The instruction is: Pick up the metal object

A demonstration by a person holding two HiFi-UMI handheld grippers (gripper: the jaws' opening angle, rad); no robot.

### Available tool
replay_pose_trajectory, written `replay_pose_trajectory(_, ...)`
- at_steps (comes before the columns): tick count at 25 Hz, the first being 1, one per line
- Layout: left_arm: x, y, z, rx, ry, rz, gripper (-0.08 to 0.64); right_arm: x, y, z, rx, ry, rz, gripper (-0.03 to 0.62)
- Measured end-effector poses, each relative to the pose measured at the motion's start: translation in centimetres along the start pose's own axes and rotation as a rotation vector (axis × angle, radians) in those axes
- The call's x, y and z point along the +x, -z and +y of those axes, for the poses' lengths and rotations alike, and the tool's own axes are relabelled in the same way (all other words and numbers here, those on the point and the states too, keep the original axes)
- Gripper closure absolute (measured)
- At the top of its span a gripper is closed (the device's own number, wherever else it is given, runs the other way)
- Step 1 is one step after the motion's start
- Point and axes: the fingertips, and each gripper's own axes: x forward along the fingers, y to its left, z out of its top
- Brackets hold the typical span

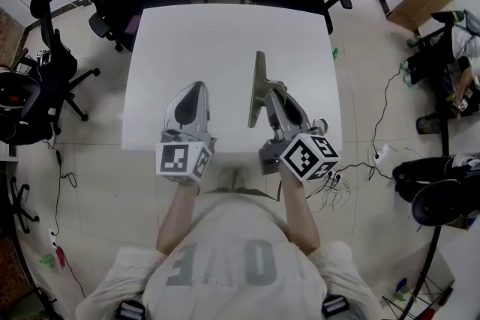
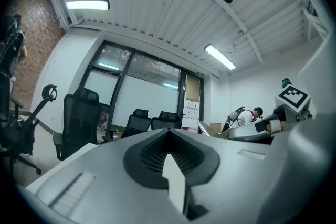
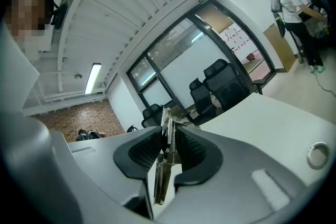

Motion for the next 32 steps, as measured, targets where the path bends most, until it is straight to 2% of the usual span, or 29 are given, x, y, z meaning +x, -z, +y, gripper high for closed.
replay_pose_trajectory(9, -1.4, -0.7, -0.2, -0.010, -0.002, -0.015, 0.558, -0.7, -0.6, 1.1, -0.005, -0.017, -0.030, 0.497)
replay_pose_trajectory(13, -2.8, -0.2, 0.4, -0.010, -0.012, 0.003, 0.558, -1.2, 0.0, 1.7, 0.012, -0.010, -0.027, 0.497)
replay_pose_trajectory(20, -5.8, 1.7, 3.3, -0.040, -0.076, 0.016, 0.558, -2.4, 1.9, 4.0, 0.014, -0.030, -0.021, 0.497)
replay_pose_trajectory(23, -9.0, 2.0, 3.0, -0.051, -0.093, 0.009, 0.558, -5.3, 3.3, 4.9, 0.010, -0.031, -0.004, 0.497)
replay_pose_trajectory(25, -11.4, 1.6, 2.9, -0.029, -0.099, 0.000, 0.558, -7.6, 3.8, 5.8, 0.003, -0.037, -0.010, 0.497)
replay_pose_trajectory(29, -15.7, 0.6, 2.6, -0.030, -0.139, -0.048, 0.558, -12.9, 3.7, 7.2, -0.010, -0.050, -0.094, 0.497)
replay_pose_trajectory(32, -21.7, 0.5, -0.5, -0.014, -0.132, -0.049, 0.558, -19.6, 5.4, 7.7, -0.004, -0.033, -0.129, 0.497)
